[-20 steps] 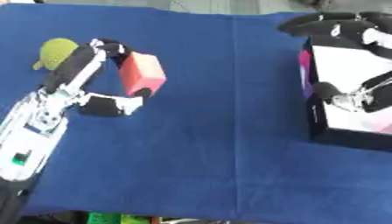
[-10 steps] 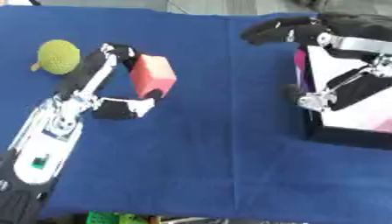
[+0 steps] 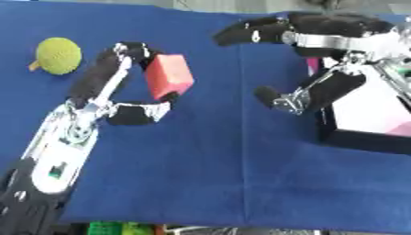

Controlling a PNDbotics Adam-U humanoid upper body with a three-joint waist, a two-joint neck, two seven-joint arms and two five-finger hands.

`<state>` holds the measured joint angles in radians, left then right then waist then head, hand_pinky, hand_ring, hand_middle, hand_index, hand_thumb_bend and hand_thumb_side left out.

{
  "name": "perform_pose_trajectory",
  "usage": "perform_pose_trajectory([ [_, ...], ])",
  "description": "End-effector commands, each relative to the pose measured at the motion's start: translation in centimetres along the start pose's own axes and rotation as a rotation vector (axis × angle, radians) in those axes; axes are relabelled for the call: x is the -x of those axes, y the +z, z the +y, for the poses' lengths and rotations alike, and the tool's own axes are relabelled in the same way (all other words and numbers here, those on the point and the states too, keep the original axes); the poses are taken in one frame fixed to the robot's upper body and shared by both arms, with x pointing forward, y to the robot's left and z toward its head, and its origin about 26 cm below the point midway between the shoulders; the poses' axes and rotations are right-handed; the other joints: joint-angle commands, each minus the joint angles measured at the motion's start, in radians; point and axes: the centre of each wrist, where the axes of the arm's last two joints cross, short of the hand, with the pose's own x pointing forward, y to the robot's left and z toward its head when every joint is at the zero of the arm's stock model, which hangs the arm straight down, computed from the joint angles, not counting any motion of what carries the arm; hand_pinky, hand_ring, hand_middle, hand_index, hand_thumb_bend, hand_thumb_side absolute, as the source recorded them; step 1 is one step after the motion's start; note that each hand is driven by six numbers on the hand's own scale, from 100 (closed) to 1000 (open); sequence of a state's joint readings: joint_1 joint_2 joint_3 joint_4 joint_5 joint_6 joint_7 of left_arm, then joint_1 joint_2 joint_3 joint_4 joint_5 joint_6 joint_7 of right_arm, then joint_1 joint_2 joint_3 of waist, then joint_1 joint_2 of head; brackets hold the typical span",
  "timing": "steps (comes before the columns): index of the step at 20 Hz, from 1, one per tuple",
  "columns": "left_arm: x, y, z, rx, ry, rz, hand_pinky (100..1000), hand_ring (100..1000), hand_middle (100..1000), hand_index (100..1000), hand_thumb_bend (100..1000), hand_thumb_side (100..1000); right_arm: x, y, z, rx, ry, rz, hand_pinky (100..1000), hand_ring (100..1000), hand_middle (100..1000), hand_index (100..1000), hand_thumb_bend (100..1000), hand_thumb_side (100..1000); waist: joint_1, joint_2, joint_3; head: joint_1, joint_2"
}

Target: Pick up the objects with one hand, pass them to the other hand, and then place them into the box on the other side of the table.

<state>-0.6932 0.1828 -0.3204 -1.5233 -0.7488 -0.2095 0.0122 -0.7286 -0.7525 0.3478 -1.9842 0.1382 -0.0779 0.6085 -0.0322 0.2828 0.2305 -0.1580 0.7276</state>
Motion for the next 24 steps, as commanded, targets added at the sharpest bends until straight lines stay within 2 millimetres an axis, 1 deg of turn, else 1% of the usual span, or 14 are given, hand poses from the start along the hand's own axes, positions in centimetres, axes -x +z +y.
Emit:
perform_pose_trajectory([
  [1, -0.7, -1.0, 0.3, -0.039, -0.023, -0.04, 719, 498, 484, 623, 100, 215, -0.3, -0.5, -0.7, 0.02, 0.014, 0.046, 985, 1000, 1000, 1000, 140, 100, 0.002, -0.018, 0.005, -0.016, 0.005],
  [8, -1.6, -1.7, -0.2, -0.089, 0.023, -0.079, 715, 476, 459, 609, 100, 291, 1.2, -1.4, -0.2, 0.05, -0.015, 0.111, 1000, 1000, 1000, 1000, 110, 100, 0.002, -0.012, 0.022, -0.042, -0.006],
  [15, -2.8, -2.4, -0.5, -0.11, 0.074, -0.131, 713, 469, 450, 605, 100, 325, 2.9, -2.1, 0.5, 0.065, -0.051, 0.163, 1000, 1000, 1000, 1000, 100, 108, 0.001, -0.005, 0.034, -0.063, -0.013],
  [19, -3.1, -2.7, -0.7, -0.109, 0.083, -0.152, 713, 471, 450, 606, 100, 312, 3.3, -2.4, 0.8, 0.045, -0.083, 0.165, 1000, 1000, 1000, 1000, 100, 162, 0.002, -0.003, 0.04, -0.068, -0.013],
  [24, -3.3, -3.2, -0.9, -0.114, 0.059, -0.172, 711, 472, 451, 605, 100, 280, 3.3, -2.7, 0.8, -0.004, -0.127, 0.152, 1000, 1000, 1000, 1000, 100, 204, 0.001, -0.001, 0.044, -0.069, -0.01],
])
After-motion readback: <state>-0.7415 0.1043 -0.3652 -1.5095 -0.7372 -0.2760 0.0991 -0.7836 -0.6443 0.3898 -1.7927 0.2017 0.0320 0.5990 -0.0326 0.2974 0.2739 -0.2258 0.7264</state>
